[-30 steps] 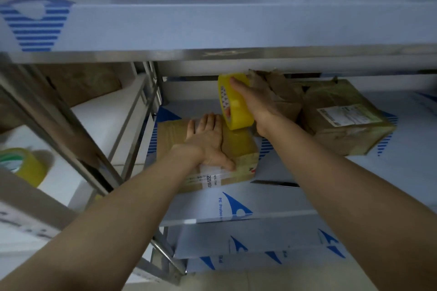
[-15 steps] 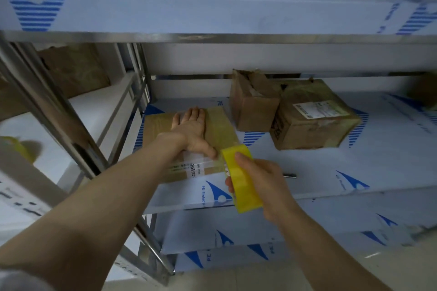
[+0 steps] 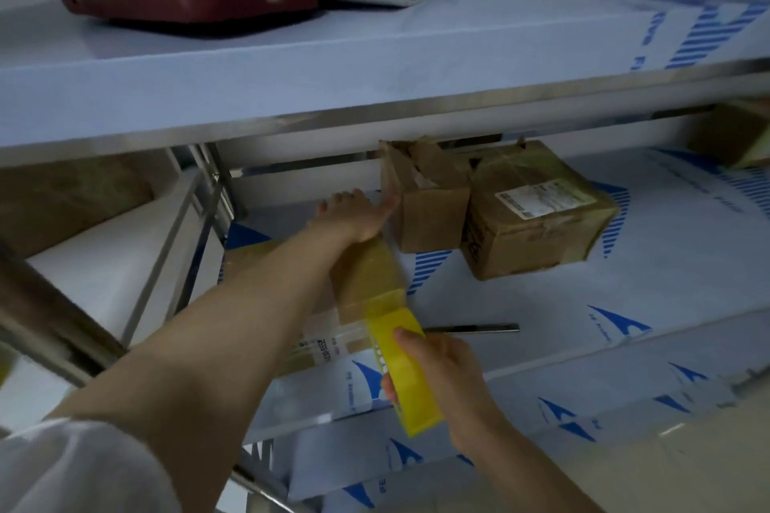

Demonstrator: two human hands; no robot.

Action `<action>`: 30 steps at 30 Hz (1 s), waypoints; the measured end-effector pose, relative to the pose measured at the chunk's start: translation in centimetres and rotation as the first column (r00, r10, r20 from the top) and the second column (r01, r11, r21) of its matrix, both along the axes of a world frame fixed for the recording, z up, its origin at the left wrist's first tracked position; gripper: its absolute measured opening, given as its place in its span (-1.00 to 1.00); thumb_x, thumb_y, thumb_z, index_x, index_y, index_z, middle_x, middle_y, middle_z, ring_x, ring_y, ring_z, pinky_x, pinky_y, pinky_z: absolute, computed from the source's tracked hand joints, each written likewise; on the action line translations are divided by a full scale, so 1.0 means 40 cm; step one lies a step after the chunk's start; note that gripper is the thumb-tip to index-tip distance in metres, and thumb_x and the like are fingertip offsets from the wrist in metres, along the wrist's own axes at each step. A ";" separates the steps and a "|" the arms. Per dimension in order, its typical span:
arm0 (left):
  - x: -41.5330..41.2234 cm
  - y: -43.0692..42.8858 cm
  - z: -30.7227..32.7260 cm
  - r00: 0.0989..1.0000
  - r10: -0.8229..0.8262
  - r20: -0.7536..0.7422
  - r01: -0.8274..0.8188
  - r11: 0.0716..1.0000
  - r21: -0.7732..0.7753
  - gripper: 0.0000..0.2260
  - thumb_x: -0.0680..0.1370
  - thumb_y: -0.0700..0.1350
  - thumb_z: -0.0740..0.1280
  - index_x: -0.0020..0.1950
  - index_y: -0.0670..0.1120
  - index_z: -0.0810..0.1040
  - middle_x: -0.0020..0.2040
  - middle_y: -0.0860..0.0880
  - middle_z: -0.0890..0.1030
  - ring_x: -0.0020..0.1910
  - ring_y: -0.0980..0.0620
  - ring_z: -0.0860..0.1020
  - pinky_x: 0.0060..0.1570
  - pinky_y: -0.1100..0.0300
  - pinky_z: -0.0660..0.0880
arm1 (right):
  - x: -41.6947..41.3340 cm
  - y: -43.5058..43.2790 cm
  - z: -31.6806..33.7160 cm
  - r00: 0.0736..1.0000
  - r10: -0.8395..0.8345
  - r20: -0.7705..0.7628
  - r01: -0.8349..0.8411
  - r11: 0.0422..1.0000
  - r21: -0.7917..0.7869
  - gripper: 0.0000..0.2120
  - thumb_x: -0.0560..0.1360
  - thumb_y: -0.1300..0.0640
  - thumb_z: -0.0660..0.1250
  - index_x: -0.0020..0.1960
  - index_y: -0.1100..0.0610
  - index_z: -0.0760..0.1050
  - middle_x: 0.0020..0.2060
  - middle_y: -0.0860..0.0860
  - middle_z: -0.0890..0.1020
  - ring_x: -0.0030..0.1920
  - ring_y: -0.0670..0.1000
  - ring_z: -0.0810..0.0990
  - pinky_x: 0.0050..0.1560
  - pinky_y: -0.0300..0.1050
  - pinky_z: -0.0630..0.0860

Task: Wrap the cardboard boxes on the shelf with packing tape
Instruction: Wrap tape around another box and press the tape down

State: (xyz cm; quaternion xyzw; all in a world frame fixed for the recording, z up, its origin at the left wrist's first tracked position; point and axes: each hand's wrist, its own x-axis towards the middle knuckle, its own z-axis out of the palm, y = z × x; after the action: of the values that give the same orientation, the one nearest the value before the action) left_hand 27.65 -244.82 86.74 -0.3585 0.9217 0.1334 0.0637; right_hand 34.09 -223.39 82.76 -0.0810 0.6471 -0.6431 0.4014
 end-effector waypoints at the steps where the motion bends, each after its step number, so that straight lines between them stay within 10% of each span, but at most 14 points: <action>1: -0.014 -0.003 -0.013 1.000 0.014 0.000 -0.014 0.998 0.055 -0.21 0.53 0.40 -0.17 0.55 -0.12 0.09 0.54 -0.14 0.14 0.49 -0.14 0.18 0.45 -0.07 0.12 | -0.002 0.001 -0.002 1.000 0.004 -0.022 -0.004 1.000 0.008 -0.66 0.51 0.01 0.35 -0.39 0.15 0.56 -0.45 0.19 0.61 -0.43 0.10 0.58 -0.35 -0.12 0.52; 5: -0.049 -0.046 -0.061 0.997 0.047 -0.059 -0.040 0.993 0.113 -0.41 0.63 0.24 -0.11 0.39 -0.12 0.41 0.40 -0.15 0.41 0.31 -0.13 0.43 0.12 0.06 0.33 | -0.006 -0.004 -0.001 0.997 0.000 -0.082 0.002 1.000 0.027 -0.59 0.48 -0.10 0.34 -0.39 0.18 0.52 -0.49 0.15 0.59 -0.47 0.03 0.59 -0.41 -0.19 0.50; 12: -0.043 -0.007 -0.045 0.992 0.121 -0.032 -0.122 0.992 -0.035 -0.34 0.59 0.29 -0.16 0.27 -0.12 0.49 0.29 -0.15 0.51 0.22 -0.13 0.48 0.11 0.03 0.35 | -0.012 -0.014 -0.007 0.997 -0.037 -0.070 0.041 0.998 0.054 -0.52 0.49 -0.09 0.34 -0.54 0.10 0.50 -0.52 0.16 0.58 -0.54 0.05 0.53 -0.41 -0.17 0.48; 18: 0.030 0.083 -0.070 0.993 -0.115 0.031 0.118 0.978 -0.171 -0.09 0.42 0.50 -0.21 0.58 -0.09 -0.12 0.56 -0.19 -0.12 0.54 -0.14 -0.16 0.46 -0.12 -0.21 | -0.018 -0.021 -0.001 0.995 -0.077 -0.067 0.078 0.997 0.018 -0.55 0.48 -0.05 0.38 -0.52 0.12 0.49 -0.52 0.17 0.57 -0.51 0.09 0.54 -0.43 -0.15 0.48; 30: 0.022 0.119 -0.073 0.991 -0.132 0.038 0.135 0.985 -0.105 -0.18 0.54 0.38 -0.15 0.56 -0.19 -0.17 0.55 -0.22 -0.20 0.54 -0.12 -0.21 0.47 0.00 -0.22 | -0.023 -0.019 -0.018 0.996 -0.044 -0.073 0.046 0.999 0.016 -0.59 0.49 -0.05 0.37 -0.41 0.19 0.47 -0.53 0.15 0.57 -0.52 0.07 0.54 -0.43 -0.18 0.47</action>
State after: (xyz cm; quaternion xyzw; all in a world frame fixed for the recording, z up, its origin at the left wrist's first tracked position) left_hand 28.52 -240.06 83.82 -0.3007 0.9485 0.0738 0.0675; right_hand 33.16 -224.17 82.06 -0.0864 0.6685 -0.6430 0.3636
